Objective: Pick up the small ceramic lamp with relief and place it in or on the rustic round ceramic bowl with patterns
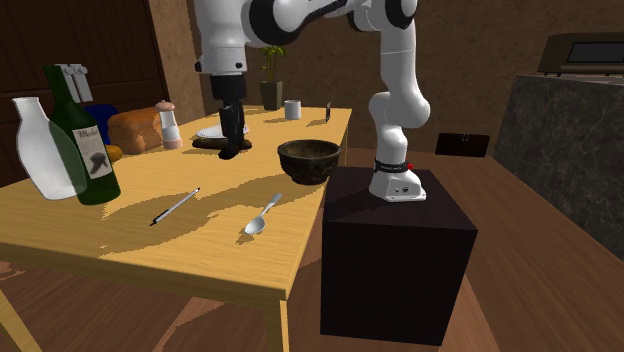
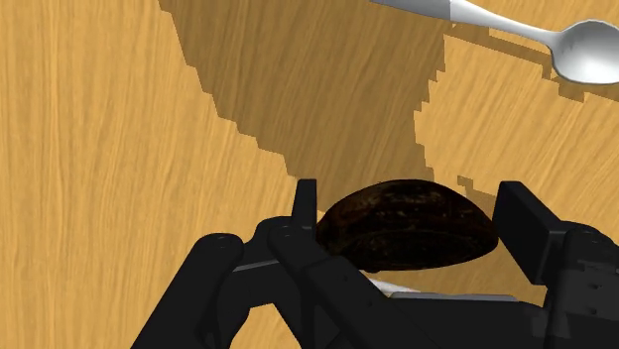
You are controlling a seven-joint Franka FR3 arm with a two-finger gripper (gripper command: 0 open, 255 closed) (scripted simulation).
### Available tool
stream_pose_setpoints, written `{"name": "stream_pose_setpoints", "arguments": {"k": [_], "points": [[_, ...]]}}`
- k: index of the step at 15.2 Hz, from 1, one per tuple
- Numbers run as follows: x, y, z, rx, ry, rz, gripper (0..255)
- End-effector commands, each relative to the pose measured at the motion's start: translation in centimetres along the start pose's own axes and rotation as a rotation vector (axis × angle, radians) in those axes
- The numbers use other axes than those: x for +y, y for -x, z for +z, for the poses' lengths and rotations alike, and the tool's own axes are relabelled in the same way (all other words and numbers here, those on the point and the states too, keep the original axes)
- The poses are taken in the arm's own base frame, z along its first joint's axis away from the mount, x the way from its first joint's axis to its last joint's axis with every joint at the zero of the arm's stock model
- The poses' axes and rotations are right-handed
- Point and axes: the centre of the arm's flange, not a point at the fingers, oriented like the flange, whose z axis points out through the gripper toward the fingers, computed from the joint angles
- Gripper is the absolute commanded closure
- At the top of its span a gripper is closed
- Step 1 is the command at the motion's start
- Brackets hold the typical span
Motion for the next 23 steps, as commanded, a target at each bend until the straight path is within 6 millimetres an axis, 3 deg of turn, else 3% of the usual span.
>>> {"name": "stream_pose_setpoints", "arguments": {"k": [1, 8, 23], "points": [[-0.1, -0.1, -1.1, 0.0, 0.0, 0.0, 255], [-0.2, 0.0, -4.4, 0.0, 0.0, 0.0, 255], [7.8, 18.1, -4.6, 0.0, 0.0, 0.0, 255]]}}
